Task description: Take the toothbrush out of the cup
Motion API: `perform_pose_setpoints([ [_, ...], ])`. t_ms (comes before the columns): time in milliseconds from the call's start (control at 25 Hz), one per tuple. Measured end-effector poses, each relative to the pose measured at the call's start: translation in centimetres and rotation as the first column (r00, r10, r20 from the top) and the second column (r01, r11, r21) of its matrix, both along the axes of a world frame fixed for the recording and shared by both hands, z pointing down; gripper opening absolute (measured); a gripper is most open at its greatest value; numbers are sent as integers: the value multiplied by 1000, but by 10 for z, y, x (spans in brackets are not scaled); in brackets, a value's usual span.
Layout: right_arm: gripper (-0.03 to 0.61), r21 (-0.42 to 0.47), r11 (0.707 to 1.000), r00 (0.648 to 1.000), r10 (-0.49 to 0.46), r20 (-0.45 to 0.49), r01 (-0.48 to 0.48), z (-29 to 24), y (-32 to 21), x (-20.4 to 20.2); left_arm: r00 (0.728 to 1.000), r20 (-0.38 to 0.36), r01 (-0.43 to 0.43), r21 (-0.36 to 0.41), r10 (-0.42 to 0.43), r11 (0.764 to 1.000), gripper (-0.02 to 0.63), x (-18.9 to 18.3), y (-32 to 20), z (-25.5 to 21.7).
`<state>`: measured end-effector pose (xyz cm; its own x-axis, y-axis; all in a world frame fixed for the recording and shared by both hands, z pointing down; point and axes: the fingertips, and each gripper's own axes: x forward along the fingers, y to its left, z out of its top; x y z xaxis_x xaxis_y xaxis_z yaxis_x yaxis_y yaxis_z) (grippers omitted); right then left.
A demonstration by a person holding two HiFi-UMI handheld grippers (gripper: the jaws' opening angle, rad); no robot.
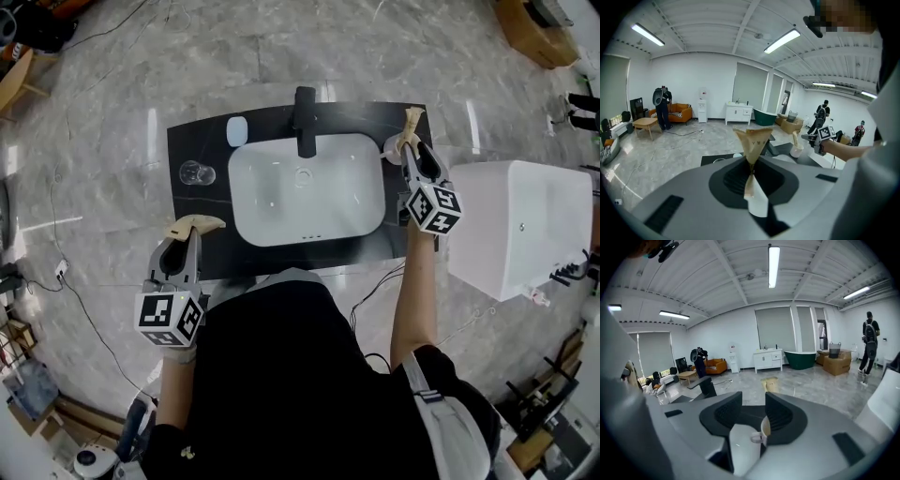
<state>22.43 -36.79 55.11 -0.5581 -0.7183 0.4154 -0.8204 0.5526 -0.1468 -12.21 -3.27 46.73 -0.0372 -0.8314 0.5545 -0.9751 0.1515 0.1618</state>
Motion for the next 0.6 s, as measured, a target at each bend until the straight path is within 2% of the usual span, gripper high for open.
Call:
perform_pose_setpoints([
  [160, 203, -39, 999, 998, 13, -63, -15, 25, -23, 7, 1000, -1, 26, -15, -26, 1000, 43, 3, 2, 3],
  [440, 209, -78, 997, 988, 5, -153, -17, 54, -47, 9, 998, -3, 62, -40, -62, 997, 43, 5, 5, 7],
  [600, 209, -111, 993, 986, 28, -164, -46, 67, -55, 9, 997, -5, 80, -46, -80, 996, 43, 6, 8, 10],
])
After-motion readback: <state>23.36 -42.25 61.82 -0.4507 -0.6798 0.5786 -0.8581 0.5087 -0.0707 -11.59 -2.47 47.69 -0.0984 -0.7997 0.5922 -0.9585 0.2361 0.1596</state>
